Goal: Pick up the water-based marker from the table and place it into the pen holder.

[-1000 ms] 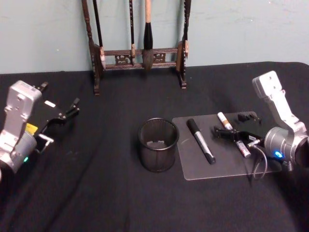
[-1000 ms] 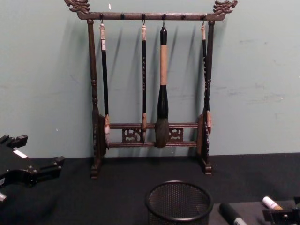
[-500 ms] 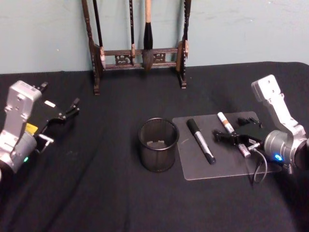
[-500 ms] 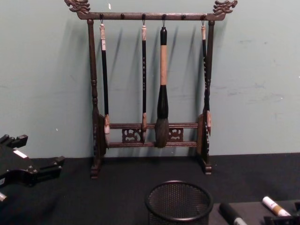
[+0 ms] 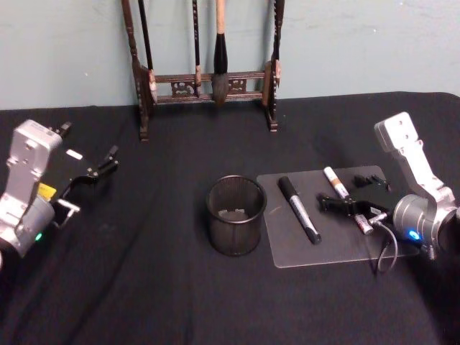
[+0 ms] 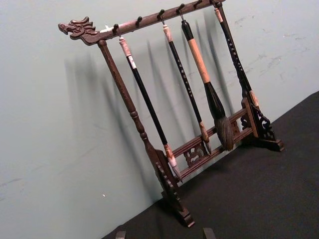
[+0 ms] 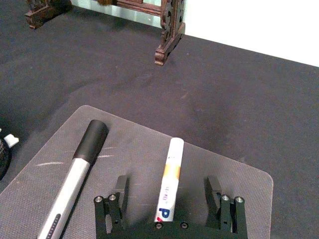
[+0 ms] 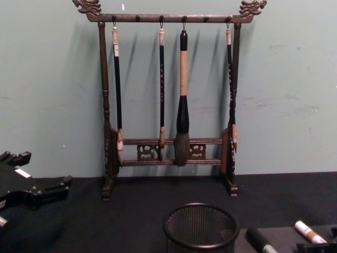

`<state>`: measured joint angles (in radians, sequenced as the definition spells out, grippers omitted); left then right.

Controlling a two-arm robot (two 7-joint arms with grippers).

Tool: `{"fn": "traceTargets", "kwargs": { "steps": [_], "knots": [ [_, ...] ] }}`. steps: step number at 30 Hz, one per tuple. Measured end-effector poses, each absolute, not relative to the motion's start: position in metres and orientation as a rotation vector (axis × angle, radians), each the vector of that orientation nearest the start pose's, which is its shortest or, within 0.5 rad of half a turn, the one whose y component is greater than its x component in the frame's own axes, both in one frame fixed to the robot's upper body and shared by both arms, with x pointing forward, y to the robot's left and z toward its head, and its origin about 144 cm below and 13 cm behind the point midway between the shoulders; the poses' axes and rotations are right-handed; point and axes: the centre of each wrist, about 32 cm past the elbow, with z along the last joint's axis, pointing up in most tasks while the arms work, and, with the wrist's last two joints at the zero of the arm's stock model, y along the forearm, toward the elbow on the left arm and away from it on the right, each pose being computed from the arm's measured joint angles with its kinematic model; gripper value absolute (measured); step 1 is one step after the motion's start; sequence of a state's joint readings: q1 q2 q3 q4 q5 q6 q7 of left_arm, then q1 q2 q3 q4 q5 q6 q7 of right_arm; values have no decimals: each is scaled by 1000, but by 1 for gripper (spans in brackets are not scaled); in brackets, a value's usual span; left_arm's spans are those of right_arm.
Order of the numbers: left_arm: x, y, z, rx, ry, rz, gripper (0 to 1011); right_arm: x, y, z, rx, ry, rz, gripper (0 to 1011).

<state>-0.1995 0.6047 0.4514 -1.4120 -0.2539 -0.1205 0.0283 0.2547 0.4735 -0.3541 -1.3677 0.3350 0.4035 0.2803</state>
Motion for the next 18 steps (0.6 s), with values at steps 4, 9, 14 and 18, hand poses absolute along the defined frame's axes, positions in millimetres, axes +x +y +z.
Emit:
{"fn": "traceTargets", "kwargs": {
  "steps": [4,9,14,18],
  "knots": [
    [489,310,1140,304,-285,1248,1001,515,-295,1152,-503,239,-1081,1002],
    [489,310,1140,305,-285,1248,1001,515,-295,1152,-503,239,-1081,1002],
    [489,310,1140,304,-285,1248,1001,515,-295,1152,-502,239,-1081,941],
    [489,310,1140,304,-285,1248,1001,515,-295,1152,-501,239,-1080,848]
  ]
}}
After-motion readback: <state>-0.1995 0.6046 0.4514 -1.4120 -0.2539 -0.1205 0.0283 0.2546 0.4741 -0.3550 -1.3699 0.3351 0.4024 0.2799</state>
